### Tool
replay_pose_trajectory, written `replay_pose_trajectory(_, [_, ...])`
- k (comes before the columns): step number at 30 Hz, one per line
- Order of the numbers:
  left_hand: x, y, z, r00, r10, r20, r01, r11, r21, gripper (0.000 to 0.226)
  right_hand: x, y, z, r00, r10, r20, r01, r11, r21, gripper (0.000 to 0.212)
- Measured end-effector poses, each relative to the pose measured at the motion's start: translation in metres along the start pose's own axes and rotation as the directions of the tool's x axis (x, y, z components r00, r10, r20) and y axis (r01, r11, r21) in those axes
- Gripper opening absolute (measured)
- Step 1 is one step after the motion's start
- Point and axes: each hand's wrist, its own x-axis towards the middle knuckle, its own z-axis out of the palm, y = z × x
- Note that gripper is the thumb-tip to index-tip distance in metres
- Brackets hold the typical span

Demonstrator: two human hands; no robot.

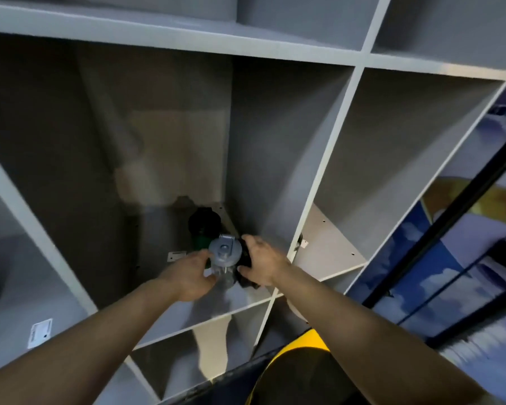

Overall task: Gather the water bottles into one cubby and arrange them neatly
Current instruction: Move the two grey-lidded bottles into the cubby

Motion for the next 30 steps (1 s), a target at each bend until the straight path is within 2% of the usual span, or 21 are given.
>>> replay_pose_trajectory(6, [0.05,-0.013,0.006,0.986,-0.167,0.0,0.167,0.986,-0.005,0.042,0.069,0.004,0.017,0.996,-0.037,0.087,0.034,0.999,0.035,0.089])
replay_pose_trajectory(10, [0.068,-0.02,0.012,0.979,-0.205,0.003,0.205,0.979,-0.011,0.042,0.089,0.006,0.037,0.987,-0.042,0.153,0.038,0.999,0.026,0.095])
replay_pose_trajectory(17, [0.069,-0.024,0.019,0.977,-0.214,0.018,0.214,0.976,-0.032,0.046,0.093,0.004,0.057,0.996,-0.031,0.087,0.019,0.992,0.128,0.089])
replay_pose_trajectory(24, [0.046,-0.023,-0.002,0.987,-0.162,0.008,0.163,0.986,-0.044,0.045,0.058,-0.015,0.013,0.995,-0.088,0.056,0.074,0.972,0.221,0.095])
replay_pose_trajectory(27, [0.022,-0.019,-0.017,0.997,-0.072,-0.014,0.071,0.996,-0.062,0.049,0.029,-0.031,-0.02,0.992,-0.127,0.024,0.118,0.966,0.23,0.097])
replay_pose_trajectory(30, [-0.013,-0.014,-0.036,0.998,0.035,-0.059,-0.041,0.994,-0.105,0.052,-0.008,-0.055,-0.048,0.984,-0.176,0.008,0.173,0.974,0.147,0.094])
